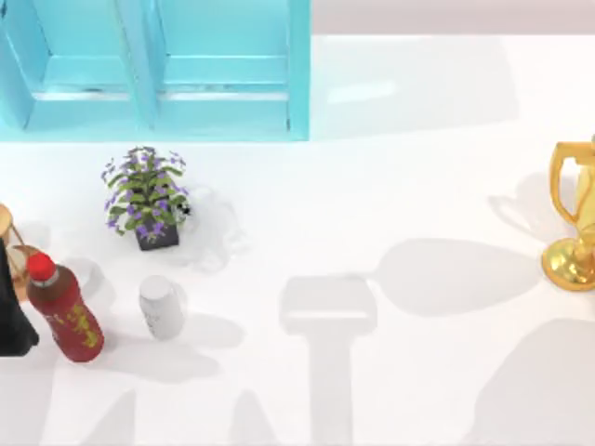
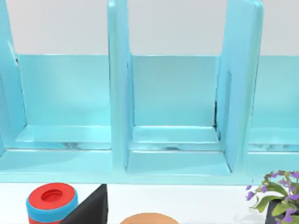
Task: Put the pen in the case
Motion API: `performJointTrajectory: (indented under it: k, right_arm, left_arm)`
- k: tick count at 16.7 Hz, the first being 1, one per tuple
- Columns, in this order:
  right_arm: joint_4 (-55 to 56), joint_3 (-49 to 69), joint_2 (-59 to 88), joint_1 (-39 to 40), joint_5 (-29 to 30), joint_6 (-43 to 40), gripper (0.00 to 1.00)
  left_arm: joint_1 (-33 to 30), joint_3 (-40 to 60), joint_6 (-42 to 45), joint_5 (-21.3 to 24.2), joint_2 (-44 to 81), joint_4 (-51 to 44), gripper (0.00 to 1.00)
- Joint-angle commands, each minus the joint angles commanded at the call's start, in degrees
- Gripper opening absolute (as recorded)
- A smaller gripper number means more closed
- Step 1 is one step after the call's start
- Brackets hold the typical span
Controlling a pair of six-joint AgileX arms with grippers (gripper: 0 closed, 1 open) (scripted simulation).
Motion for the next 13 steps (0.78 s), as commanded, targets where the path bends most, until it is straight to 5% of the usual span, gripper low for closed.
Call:
performJointTrajectory:
  k: [13]
  right_arm:
    - [12.0,-14.4,-1.0,5.1,1.1,4.8,0.0]
  left_arm:
    - [0.0,0.0,0.0,0.0,0.0,0.0,1.0]
